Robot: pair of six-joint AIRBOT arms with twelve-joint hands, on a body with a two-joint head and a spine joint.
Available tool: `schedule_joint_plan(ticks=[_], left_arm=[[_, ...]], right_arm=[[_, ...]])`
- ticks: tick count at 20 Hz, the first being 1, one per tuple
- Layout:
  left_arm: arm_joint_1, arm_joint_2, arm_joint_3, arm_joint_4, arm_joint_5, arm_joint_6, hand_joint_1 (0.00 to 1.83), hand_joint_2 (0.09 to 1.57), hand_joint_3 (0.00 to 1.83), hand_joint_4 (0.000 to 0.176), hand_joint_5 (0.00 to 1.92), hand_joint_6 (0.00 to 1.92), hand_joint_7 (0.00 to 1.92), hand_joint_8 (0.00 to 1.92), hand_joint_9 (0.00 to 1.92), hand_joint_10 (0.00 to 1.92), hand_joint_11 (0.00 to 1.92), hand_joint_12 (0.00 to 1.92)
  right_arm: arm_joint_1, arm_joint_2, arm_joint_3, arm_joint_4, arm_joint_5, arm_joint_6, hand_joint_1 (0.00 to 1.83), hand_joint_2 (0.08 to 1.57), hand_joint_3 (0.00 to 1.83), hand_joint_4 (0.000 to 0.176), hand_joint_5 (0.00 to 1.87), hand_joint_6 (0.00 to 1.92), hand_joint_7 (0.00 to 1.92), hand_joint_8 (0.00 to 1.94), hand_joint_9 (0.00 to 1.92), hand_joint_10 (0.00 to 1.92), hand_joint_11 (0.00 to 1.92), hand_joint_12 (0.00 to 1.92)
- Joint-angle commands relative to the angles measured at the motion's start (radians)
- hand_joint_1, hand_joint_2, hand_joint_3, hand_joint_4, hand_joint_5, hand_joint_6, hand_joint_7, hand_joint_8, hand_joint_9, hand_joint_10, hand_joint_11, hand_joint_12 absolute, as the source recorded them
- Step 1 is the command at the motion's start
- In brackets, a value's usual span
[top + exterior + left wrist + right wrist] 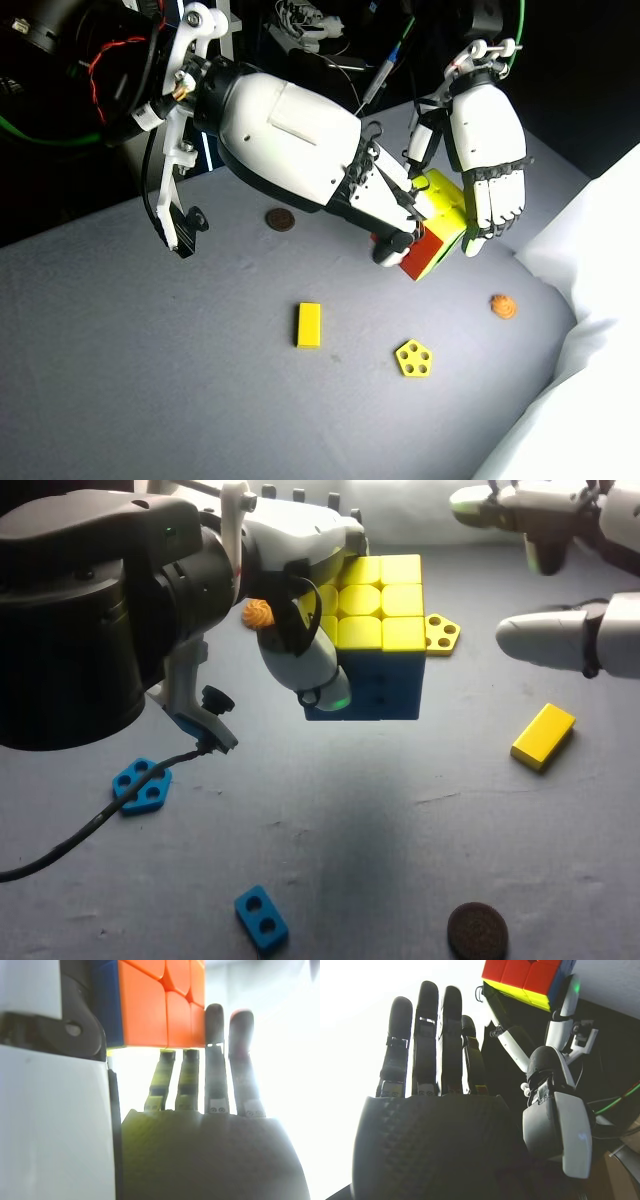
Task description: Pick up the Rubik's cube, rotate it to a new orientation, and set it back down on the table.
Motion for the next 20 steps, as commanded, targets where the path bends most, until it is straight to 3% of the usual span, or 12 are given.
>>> schedule_joint_plan(ticks=[1, 3, 4, 7, 9, 10, 13, 15, 17, 18, 19, 20], left_arm=[[-0.022, 0.01, -0.005, 0.056, 0.011, 0.001, 1.25, 1.16, 0.0, 0.0, 0.37, 1.17, 0.27, 1.44, 0.26, 1.53, 0.18, 1.78], [-0.023, 0.01, -0.005, 0.056, 0.011, 0.003, 1.26, 1.13, 0.0, 0.0, 0.37, 1.17, 0.3, 1.4, 0.28, 1.5, 0.19, 1.76], [-0.021, 0.011, -0.005, 0.056, 0.011, 0.005, 1.1, 1.33, 0.0, 0.0, 0.6, 1.48, 0.54, 1.7, 0.29, 1.55, 0.2, 1.8], [-0.018, 0.011, -0.005, 0.056, 0.011, 0.007, 1.08, 1.28, 0.0, 0.0, 0.66, 1.45, 0.31, 1.47, 0.27, 1.54, 0.17, 1.79], [-0.017, 0.011, -0.003, 0.056, 0.011, 0.007, 1.06, 1.36, 0.01, 0.007, 0.54, 1.58, 0.54, 1.7, 0.26, 1.55, 0.16, 1.81], [-0.017, 0.01, -0.002, 0.056, 0.011, 0.007, 1.23, 1.31, 0.0, 0.0, 0.35, 1.39, 0.59, 1.61, 0.27, 1.56, 0.17, 1.82], [-0.017, 0.009, 0.0, 0.056, 0.011, 0.007, 1.28, 1.13, 0.0, 0.0, 0.38, 1.13, 0.32, 1.39, 0.29, 1.49, 0.17, 1.76], [-0.015, 0.009, -0.002, 0.056, 0.011, 0.007, 1.1, 1.33, 0.0, 0.0, 0.58, 1.47, 0.57, 1.7, 0.31, 1.55, 0.19, 1.8], [-0.012, 0.009, -0.004, 0.057, 0.011, 0.007, 1.22, 1.19, 0.0, 0.0, 0.41, 1.27, 0.35, 1.51, 0.28, 1.54, 0.18, 1.78], [-0.01, 0.009, -0.004, 0.057, 0.011, 0.007, 1.09, 1.28, 0.0, 0.0, 0.57, 1.47, 0.29, 1.49, 0.27, 1.56, 0.18, 1.8], [-0.009, 0.009, -0.004, 0.057, 0.011, 0.007, 1.22, 1.18, 0.0, 0.0, 0.39, 1.28, 0.29, 1.44, 0.28, 1.53, 0.18, 1.78], [-0.008, 0.009, -0.004, 0.057, 0.011, 0.007, 1.12, 1.3, 0.0, 0.0, 0.55, 1.43, 0.53, 1.64, 0.31, 1.55, 0.21, 1.79]], right_arm=[[0.017, 0.005, -0.002, -0.027, -0.109, 0.011, 0.06, 1.25, 0.0, 0.0, 0.19, 0.0, 0.61, 1.65, 0.54, 1.91, 0.44, 1.92], [0.016, 0.005, -0.002, -0.027, -0.111, 0.008, 0.1, 1.25, 0.0, 0.0, 0.19, 0.0, 0.73, 1.84, 0.77, 1.92, 0.63, 1.92], [0.015, 0.005, -0.002, -0.026, -0.113, 0.008, 0.14, 1.25, 0.0, 0.0, 0.21, 0.01, 0.84, 1.86, 0.94, 1.92, 0.75, 1.92], [-0.008, 0.005, -0.001, -0.06, -0.138, 0.05, 0.11, 1.24, 0.0, 0.0, 0.16, 0.0, 0.91, 1.81, 0.99, 1.92, 0.77, 1.92], [-0.045, 0.007, -0.001, -0.147, -0.198, 0.139, 0.13, 1.24, 0.0, 0.0, 0.13, 0.0, 0.88, 1.82, 0.97, 1.92, 0.73, 1.92], [-0.061, 0.007, -0.002, -0.147, -0.207, 0.139, 0.1, 1.24, 0.0, 0.0, 0.12, 0.0, 0.89, 1.83, 0.99, 1.92, 0.77, 1.92], [-0.115, -0.01, -0.008, -0.147, -0.284, 0.082, 0.12, 1.24, 0.0, 0.0, 0.14, 0.01, 0.89, 1.78, 1.01, 1.92, 0.79, 1.92], [-0.136, -0.02, -0.011, -0.147, -0.306, 0.065, 0.15, 1.23, 0.0, 0.0, 0.15, 0.01, 0.92, 1.8, 1.02, 1.92, 0.79, 1.92], [-0.14, -0.03, -0.01, -0.147, -0.308, 0.064, 0.11, 1.24, 0.0, 0.0, 0.14, 0.0, 0.89, 1.83, 1.01, 1.92, 0.82, 1.92], [-0.143, -0.038, -0.01, -0.147, -0.308, 0.057, 0.1, 1.25, 0.0, 0.0, 0.14, 0.0, 0.87, 1.84, 0.99, 1.92, 0.79, 1.92], [-0.149, -0.045, -0.01, -0.147, -0.311, 0.049, 0.09, 1.25, 0.0, 0.0, 0.13, 0.0, 0.85, 1.86, 0.96, 1.92, 0.75, 1.92], [-0.164, -0.056, -0.01, -0.147, -0.335, 0.033, 0.09, 1.25, 0.0, 0.0, 0.14, 0.01, 0.83, 1.89, 0.95, 1.92, 0.75, 1.92]])
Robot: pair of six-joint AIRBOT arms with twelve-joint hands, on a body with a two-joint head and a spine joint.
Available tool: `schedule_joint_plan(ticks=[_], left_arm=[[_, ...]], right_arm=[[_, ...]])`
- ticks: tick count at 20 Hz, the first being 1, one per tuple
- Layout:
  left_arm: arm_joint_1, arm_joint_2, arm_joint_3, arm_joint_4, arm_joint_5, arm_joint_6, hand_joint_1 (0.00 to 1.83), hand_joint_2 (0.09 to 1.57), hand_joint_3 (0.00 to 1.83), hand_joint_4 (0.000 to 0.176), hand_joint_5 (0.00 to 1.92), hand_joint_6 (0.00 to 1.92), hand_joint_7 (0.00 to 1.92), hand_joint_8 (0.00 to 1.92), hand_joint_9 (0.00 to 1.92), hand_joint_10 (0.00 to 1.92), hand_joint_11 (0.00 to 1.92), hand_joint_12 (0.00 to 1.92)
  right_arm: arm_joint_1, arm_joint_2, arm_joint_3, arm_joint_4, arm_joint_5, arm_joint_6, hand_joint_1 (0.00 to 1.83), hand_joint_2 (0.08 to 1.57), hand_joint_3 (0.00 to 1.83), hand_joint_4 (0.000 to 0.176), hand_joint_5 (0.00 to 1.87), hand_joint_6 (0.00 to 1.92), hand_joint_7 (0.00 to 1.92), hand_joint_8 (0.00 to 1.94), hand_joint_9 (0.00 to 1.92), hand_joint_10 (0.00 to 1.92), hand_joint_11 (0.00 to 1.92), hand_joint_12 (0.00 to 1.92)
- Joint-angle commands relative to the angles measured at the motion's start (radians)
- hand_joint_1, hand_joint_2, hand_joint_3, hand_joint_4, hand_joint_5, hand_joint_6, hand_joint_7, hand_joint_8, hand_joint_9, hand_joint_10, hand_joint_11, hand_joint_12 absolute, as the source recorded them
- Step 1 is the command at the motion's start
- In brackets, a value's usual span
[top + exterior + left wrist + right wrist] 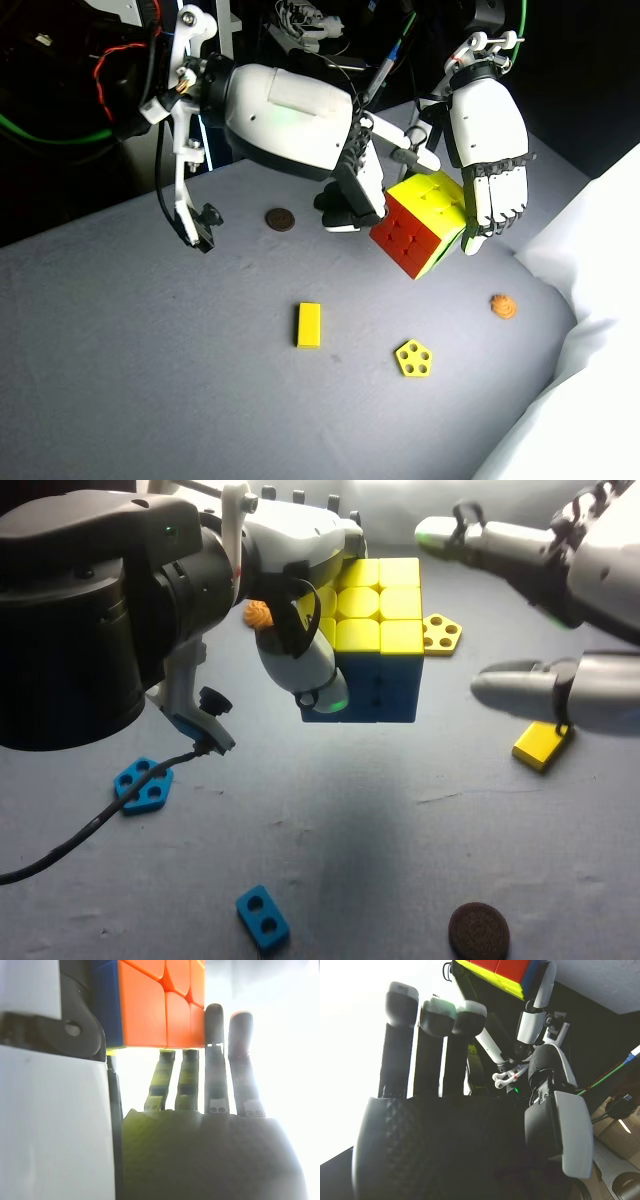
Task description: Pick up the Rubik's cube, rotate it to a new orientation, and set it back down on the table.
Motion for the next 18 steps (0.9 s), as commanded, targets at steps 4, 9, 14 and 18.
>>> schedule_joint_plan(ticks=[4, 9, 14, 18], left_arm=[[-0.008, 0.009, -0.002, 0.062, 0.018, -0.002, 1.25, 1.14, 0.0, 0.0, 0.36, 1.14, 0.26, 1.49, 0.28, 1.52, 0.2, 1.74], [-0.005, 0.009, 0.0, 0.064, 0.018, -0.002, 1.27, 1.12, 0.0, 0.0, 0.34, 1.2, 0.27, 1.49, 0.29, 1.52, 0.2, 1.71], [-0.005, 0.009, 0.0, 0.064, 0.018, -0.002, 1.26, 1.13, 0.0, 0.0, 0.31, 1.25, 0.26, 1.5, 0.29, 1.53, 0.21, 1.71], [-0.004, 0.009, 0.0, 0.065, 0.018, -0.002, 1.29, 1.11, 0.0, 0.0, 0.41, 1.12, 0.3, 1.44, 0.3, 1.51, 0.21, 1.72]], right_arm=[[-0.026, -0.035, -0.002, -0.035, -0.159, -0.065, 0.08, 1.25, 0.0, 0.0, 0.16, 0.01, 0.83, 1.88, 0.94, 1.92, 0.78, 1.92], [-0.019, -0.089, -0.001, 0.05, -0.144, -0.147, 0.08, 1.25, 0.0, 0.0, 0.18, 0.01, 0.83, 1.86, 0.95, 1.92, 0.81, 1.92], [-0.026, -0.118, -0.001, 0.12, -0.14, -0.219, 0.08, 1.25, 0.0, 0.0, 0.17, 0.0, 0.83, 1.88, 0.96, 1.92, 0.82, 1.92], [-0.021, -0.13, -0.001, 0.196, -0.143, -0.285, 0.08, 1.25, 0.0, 0.0, 0.19, 0.01, 0.87, 1.85, 0.97, 1.92, 0.82, 1.92]])
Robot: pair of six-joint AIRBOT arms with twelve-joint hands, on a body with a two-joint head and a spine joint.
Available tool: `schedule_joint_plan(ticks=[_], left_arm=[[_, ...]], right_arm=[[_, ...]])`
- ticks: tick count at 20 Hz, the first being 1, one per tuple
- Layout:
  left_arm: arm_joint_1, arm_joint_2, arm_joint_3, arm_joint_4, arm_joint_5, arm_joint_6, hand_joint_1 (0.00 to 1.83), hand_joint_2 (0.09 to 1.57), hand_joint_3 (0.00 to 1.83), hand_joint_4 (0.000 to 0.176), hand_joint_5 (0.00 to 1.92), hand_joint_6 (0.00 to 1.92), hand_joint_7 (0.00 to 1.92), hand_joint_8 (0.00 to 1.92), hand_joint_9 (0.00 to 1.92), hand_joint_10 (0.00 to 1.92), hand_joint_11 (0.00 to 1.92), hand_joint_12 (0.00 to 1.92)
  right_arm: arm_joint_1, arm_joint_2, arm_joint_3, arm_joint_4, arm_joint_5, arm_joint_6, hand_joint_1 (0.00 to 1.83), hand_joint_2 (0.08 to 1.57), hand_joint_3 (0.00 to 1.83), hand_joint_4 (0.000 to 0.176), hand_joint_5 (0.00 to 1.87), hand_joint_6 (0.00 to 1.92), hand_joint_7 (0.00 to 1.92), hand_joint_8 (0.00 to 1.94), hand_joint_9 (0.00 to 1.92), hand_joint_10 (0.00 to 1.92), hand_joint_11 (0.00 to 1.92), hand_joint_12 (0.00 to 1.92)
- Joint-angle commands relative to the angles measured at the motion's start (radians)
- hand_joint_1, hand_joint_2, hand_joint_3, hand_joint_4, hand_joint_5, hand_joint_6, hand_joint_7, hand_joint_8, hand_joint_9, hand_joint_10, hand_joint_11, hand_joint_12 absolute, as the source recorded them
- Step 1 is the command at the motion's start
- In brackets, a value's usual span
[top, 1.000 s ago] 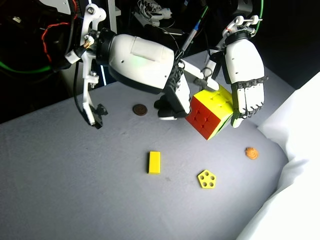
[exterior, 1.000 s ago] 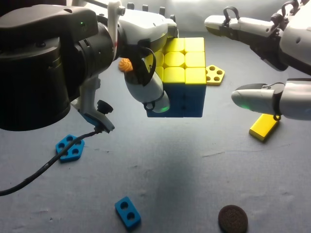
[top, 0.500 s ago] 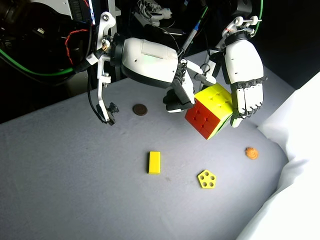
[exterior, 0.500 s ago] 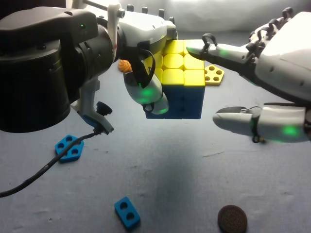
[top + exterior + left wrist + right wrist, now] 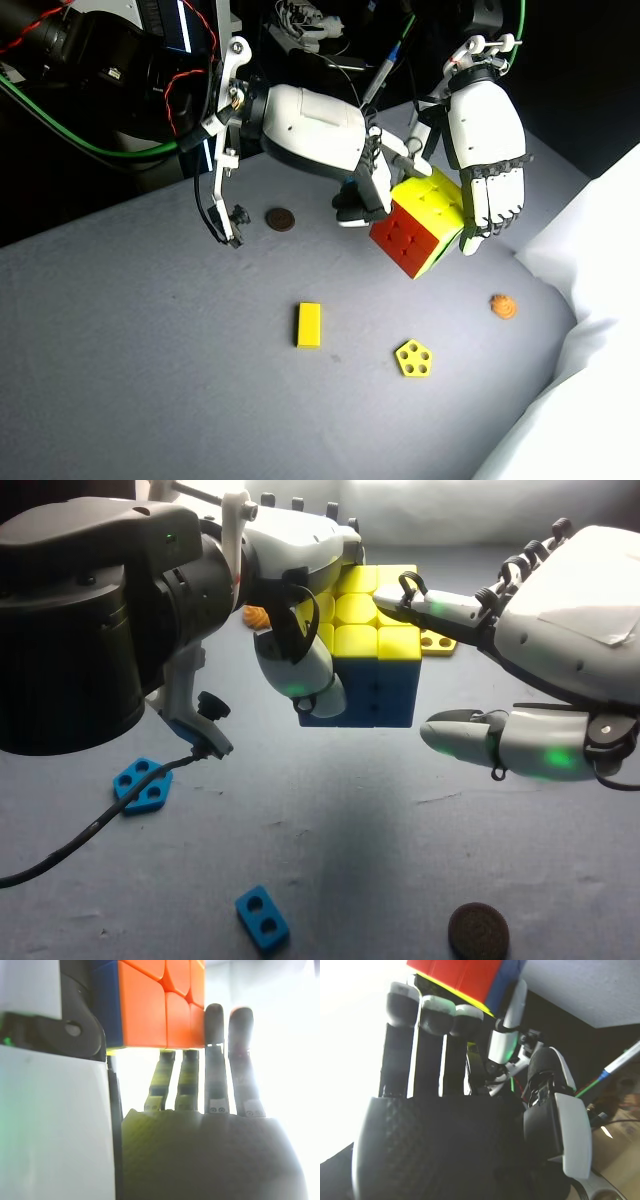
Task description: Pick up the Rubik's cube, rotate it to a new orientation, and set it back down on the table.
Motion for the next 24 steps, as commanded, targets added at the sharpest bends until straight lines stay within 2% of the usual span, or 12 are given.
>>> schedule_joint_plan(ticks=[1, 6, 11, 15, 16, 17, 18, 19, 20, 22, 23, 24], left_arm=[[-0.011, 0.009, -0.001, 0.063, 0.018, -0.004, 1.3, 1.1, 0.0, 0.0, 0.44, 1.06, 0.32, 1.41, 0.32, 1.48, 0.22, 1.69], [-0.011, 0.009, 0.001, 0.064, 0.018, -0.004, 1.26, 1.12, 0.0, 0.0, 0.39, 1.06, 0.28, 1.45, 0.29, 1.52, 0.21, 1.71], [-0.012, 0.009, 0.003, 0.064, 0.018, -0.004, 1.28, 1.11, 0.0, 0.0, 0.39, 1.08, 0.29, 1.44, 0.31, 1.48, 0.23, 1.67], [-0.014, 0.009, 0.005, 0.064, 0.018, -0.004, 1.27, 1.1, 0.0, 0.0, 0.37, 1.17, 0.28, 1.48, 0.31, 1.52, 0.23, 1.71], [-0.014, 0.009, 0.005, 0.064, 0.018, -0.004, 1.28, 1.25, 0.01, 0.0, 0.33, 1.23, 0.53, 1.57, 0.3, 1.55, 0.23, 1.74], [-0.015, 0.009, 0.006, 0.063, 0.018, -0.004, 1.25, 1.18, 0.0, 0.0, 0.31, 1.24, 0.32, 1.52, 0.29, 1.55, 0.22, 1.73], [-0.015, 0.009, 0.006, 0.063, 0.018, -0.004, 1.27, 1.27, 0.0, 0.0, 0.3, 1.27, 0.54, 1.58, 0.3, 1.56, 0.22, 1.75], [-0.015, 0.009, 0.006, 0.063, 0.018, -0.004, 1.24, 1.18, 0.0, 0.0, 0.32, 1.2, 0.33, 1.52, 0.28, 1.57, 0.21, 1.75], [-0.015, 0.009, 0.006, 0.063, 0.018, -0.004, 1.26, 1.15, 0.0, 0.0, 0.34, 1.17, 0.28, 1.5, 0.29, 1.56, 0.21, 1.75], [-0.015, 0.009, 0.005, 0.062, 0.018, -0.004, 1.27, 1.11, 0.0, 0.0, 0.36, 1.13, 0.28, 1.47, 0.29, 1.53, 0.2, 1.74], [-0.014, 0.009, 0.005, 0.062, 0.018, -0.004, 1.26, 1.11, 0.0, 0.0, 0.32, 1.21, 0.27, 1.49, 0.3, 1.53, 0.21, 1.72], [-0.014, 0.009, 0.006, 0.062, 0.018, -0.004, 1.27, 1.12, 0.0, 0.0, 0.33, 1.2, 0.27, 1.49, 0.29, 1.53, 0.21, 1.73]], right_arm=[[0.015, -0.001, -0.002, -0.012, -0.109, -0.018, 0.09, 1.25, 0.0, 0.0, 0.18, 0.0, 0.87, 1.87, 0.98, 1.92, 0.82, 1.92], [0.011, -0.009, -0.004, 0.002, -0.094, -0.024, 0.1, 1.25, 0.0, 0.0, 0.2, 0.01, 0.86, 1.86, 0.96, 1.92, 0.8, 1.92], [-0.009, -0.008, -0.01, 0.004, -0.094, -0.044, 0.11, 1.25, 0.0, 0.0, 0.17, 0.0, 0.83, 1.92, 0.97, 1.92, 0.83, 1.92], [-0.022, -0.007, -0.02, 0.042, -0.091, -0.088, 0.08, 1.25, 0.0, 0.0, 0.19, 0.01, 0.87, 1.87, 0.98, 1.92, 0.82, 1.92], [-0.025, -0.007, -0.022, 0.046, -0.09, -0.093, 0.09, 1.25, 0.0, 0.0, 0.19, 0.01, 0.86, 1.88, 0.97, 1.92, 0.81, 1.92], [-0.027, -0.006, -0.022, 0.046, -0.09, -0.094, 0.1, 1.25, 0.0, 0.0, 0.2, 0.01, 0.84, 1.87, 0.96, 1.92, 0.81, 1.92], [-0.029, -0.007, -0.023, 0.048, -0.087, -0.094, 0.1, 1.25, 0.0, 0.0, 0.2, 0.01, 0.84, 1.86, 0.97, 1.92, 0.82, 1.92], [-0.031, -0.007, -0.023, 0.052, -0.081, -0.094, 0.1, 1.25, 0.0, 0.0, 0.2, 0.01, 0.84, 1.84, 0.96, 1.92, 0.8, 1.92], [-0.032, -0.007, -0.023, 0.056, -0.071, -0.094, 0.08, 1.26, 0.0, 0.0, 0.19, 0.01, 0.84, 1.84, 0.96, 1.92, 0.81, 1.92], [-0.035, -0.008, -0.023, 0.058, -0.043, -0.094, 0.08, 1.26, 0.0, 0.0, 0.21, 0.01, 0.84, 1.87, 0.96, 1.92, 0.81, 1.92], [-0.038, -0.008, -0.023, 0.058, -0.035, -0.095, 0.08, 1.25, 0.0, 0.0, 0.19, 0.0, 0.83, 1.87, 0.96, 1.92, 0.81, 1.92], [-0.042, -0.009, -0.023, 0.059, -0.028, -0.096, 0.12, 1.25, 0.0, 0.0, 0.17, 0.01, 0.82, 1.84, 0.92, 1.92, 0.75, 1.92]])
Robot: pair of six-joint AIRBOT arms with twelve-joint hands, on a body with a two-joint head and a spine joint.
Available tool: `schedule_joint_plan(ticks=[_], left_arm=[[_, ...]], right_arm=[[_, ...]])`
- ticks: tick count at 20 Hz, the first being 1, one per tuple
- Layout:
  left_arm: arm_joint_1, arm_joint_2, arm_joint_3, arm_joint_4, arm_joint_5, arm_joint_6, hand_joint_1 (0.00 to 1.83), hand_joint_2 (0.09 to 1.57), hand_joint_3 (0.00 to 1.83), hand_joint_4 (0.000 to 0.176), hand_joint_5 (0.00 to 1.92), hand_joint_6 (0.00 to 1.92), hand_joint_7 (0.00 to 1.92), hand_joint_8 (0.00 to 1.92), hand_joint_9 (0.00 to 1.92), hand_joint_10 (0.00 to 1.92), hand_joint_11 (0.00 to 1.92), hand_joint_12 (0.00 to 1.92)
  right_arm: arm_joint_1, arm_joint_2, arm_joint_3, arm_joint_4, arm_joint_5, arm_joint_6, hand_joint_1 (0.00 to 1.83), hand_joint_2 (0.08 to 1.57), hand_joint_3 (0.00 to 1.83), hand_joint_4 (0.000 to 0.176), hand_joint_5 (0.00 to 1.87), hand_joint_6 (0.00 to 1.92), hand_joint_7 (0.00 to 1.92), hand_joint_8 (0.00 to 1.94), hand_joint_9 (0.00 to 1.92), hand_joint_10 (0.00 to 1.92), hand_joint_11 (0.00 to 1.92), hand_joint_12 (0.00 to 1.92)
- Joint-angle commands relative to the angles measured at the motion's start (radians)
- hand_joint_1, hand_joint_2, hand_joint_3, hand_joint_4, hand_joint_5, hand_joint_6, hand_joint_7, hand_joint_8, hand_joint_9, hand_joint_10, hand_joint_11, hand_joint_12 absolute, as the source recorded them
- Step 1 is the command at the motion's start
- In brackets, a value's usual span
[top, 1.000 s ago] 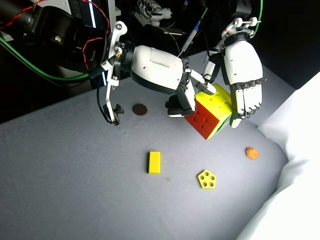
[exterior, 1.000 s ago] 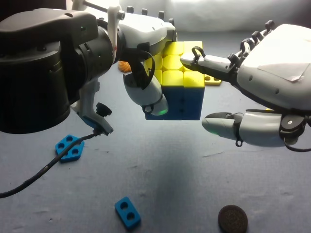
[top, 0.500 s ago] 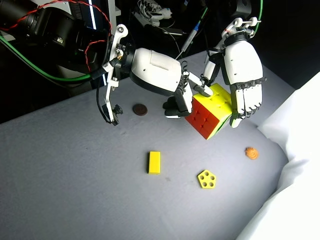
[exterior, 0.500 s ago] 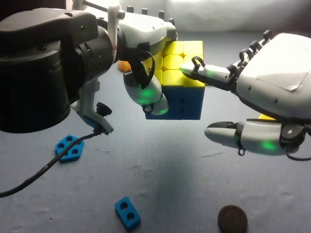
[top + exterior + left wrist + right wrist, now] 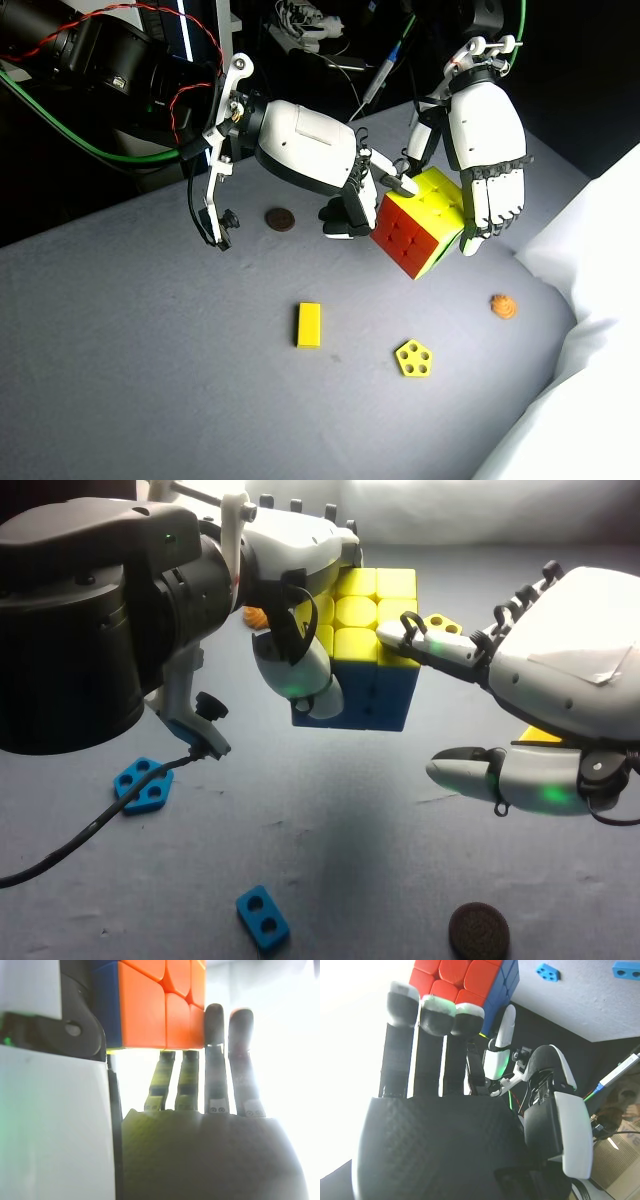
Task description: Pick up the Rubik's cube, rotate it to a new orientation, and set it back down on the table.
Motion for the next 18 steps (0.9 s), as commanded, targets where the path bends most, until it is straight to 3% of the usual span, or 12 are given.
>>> schedule_joint_plan(ticks=[1, 8, 9, 10, 11, 12, 15, 18], left_arm=[[-0.014, 0.009, 0.003, 0.069, 0.017, -0.01, 1.26, 1.13, 0.0, 0.0, 0.33, 1.21, 0.27, 1.48, 0.28, 1.53, 0.19, 1.75], [-0.011, 0.009, 0.001, 0.07, 0.017, -0.01, 1.25, 1.14, 0.0, 0.0, 0.34, 1.21, 0.25, 1.49, 0.26, 1.55, 0.16, 1.77], [-0.011, 0.009, 0.0, 0.07, 0.017, -0.01, 1.11, 1.25, 0.01, 0.0, 0.59, 1.42, 0.27, 1.5, 0.28, 1.57, 0.19, 1.79], [-0.012, 0.009, 0.001, 0.07, 0.017, -0.01, 1.08, 1.28, 0.01, 0.0, 0.63, 1.47, 0.27, 1.5, 0.27, 1.57, 0.18, 1.79], [-0.013, 0.009, 0.002, 0.072, 0.017, -0.01, 1.24, 1.29, 0.0, 0.0, 0.41, 1.27, 0.54, 1.56, 0.29, 1.56, 0.2, 1.78], [-0.015, 0.009, 0.003, 0.072, 0.017, -0.01, 1.23, 1.2, 0.0, 0.0, 0.33, 1.28, 0.33, 1.51, 0.28, 1.54, 0.19, 1.74], [-0.017, 0.009, 0.005, 0.072, 0.017, -0.01, 1.28, 1.12, 0.0, 0.0, 0.39, 1.13, 0.31, 1.43, 0.32, 1.46, 0.22, 1.69], [-0.018, 0.009, 0.005, 0.072, 0.017, -0.01, 1.26, 1.13, 0.0, 0.0, 0.31, 1.24, 0.29, 1.45, 0.33, 1.47, 0.23, 1.68]], right_arm=[[0.001, 0.001, -0.004, -0.02, -0.044, -0.007, 0.13, 1.25, 0.0, 0.0, 0.17, 0.01, 0.82, 1.83, 0.92, 1.92, 0.73, 1.92], [0.0, -0.01, -0.008, -0.019, -0.015, -0.012, 0.08, 1.26, 0.0, 0.0, 0.17, 0.0, 0.83, 1.84, 0.98, 1.92, 0.85, 1.92], [-0.002, -0.011, -0.009, -0.019, -0.013, -0.016, 0.1, 1.26, 0.0, 0.0, 0.18, 0.01, 0.82, 1.84, 0.98, 1.92, 0.85, 1.92], [-0.005, -0.011, -0.011, -0.019, -0.01, -0.017, 0.09, 1.26, 0.0, 0.0, 0.17, 0.01, 0.78, 1.83, 0.95, 1.92, 0.82, 1.92], [-0.008, -0.011, -0.012, -0.019, -0.009, -0.018, 0.09, 1.26, 0.0, 0.0, 0.18, 0.01, 0.77, 1.82, 0.93, 1.92, 0.79, 1.92], [-0.01, -0.011, -0.012, -0.019, -0.009, -0.018, 0.08, 1.26, 0.0, 0.0, 0.19, 0.01, 0.77, 1.83, 0.93, 1.92, 0.8, 1.92], [-0.013, -0.011, -0.012, -0.019, -0.008, -0.018, 0.08, 1.27, 0.0, 0.0, 0.18, 0.0, 0.77, 1.82, 0.9, 1.92, 0.76, 1.92], [-0.012, -0.012, -0.012, -0.019, -0.013, -0.022, 0.06, 1.27, 0.0, 0.0, 0.18, 0.01, 0.78, 1.83, 0.91, 1.92, 0.78, 1.92]])
